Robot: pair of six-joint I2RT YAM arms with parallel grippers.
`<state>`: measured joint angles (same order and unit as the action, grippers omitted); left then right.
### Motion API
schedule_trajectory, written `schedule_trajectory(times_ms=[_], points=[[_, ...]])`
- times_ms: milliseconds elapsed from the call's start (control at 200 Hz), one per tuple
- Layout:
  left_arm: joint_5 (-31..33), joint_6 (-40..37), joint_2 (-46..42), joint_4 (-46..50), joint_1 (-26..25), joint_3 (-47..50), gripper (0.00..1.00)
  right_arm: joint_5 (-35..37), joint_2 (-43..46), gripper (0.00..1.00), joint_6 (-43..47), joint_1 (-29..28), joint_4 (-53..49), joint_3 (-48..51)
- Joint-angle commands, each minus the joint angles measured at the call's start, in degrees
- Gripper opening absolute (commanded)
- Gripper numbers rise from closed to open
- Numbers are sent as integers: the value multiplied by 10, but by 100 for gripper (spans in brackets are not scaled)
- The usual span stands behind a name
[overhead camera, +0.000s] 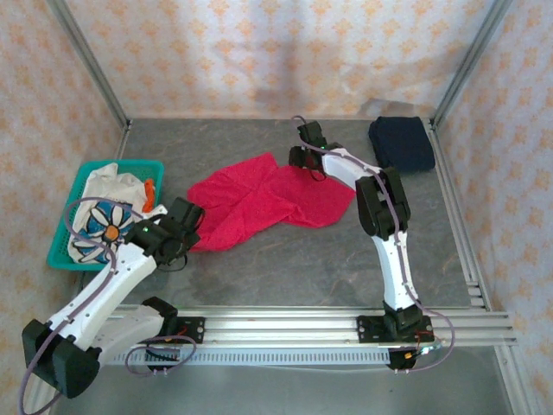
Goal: Fold and stack the t-shirts
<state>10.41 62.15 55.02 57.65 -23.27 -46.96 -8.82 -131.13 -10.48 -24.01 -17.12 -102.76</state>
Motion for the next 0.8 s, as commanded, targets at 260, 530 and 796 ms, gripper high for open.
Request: schedule_trajectory(times_ms=[260,530,796], points=[[-5,-5,25,-8,-2,1,0,-68,-22,3,5,-3,-61,-56],[3,-5,14,-6,-2,-1,0,-53,128,0,4,24,-15,52],[0,-20,41,-8,-2,-21,0,-7,398,0,-10,54,57,345]])
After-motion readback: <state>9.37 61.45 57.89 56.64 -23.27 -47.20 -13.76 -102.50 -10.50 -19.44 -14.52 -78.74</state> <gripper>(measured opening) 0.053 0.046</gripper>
